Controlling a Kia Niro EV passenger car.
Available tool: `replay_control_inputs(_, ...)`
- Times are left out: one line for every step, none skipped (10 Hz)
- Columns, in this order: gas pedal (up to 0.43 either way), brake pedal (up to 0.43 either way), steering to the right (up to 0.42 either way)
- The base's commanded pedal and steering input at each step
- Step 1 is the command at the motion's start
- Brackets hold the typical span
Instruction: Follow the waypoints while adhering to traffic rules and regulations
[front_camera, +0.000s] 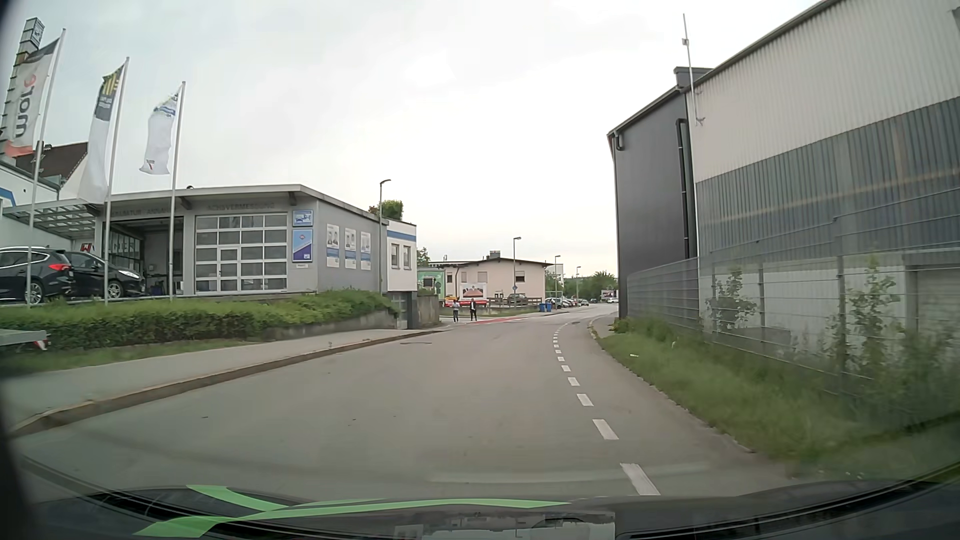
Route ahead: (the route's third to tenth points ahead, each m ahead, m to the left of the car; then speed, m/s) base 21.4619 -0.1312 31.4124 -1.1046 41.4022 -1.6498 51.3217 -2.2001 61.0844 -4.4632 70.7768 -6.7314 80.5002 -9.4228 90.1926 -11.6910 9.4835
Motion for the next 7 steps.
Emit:
replay_control_inputs(0.039, 0.000, 0.024)
replay_control_inputs(0.039, 0.000, 0.022)
replay_control_inputs(0.039, 0.000, 0.022)
replay_control_inputs(0.039, 0.000, 0.021)
replay_control_inputs(0.039, 0.000, 0.021)
replay_control_inputs(0.039, 0.000, 0.020)
replay_control_inputs(0.039, 0.000, 0.017)
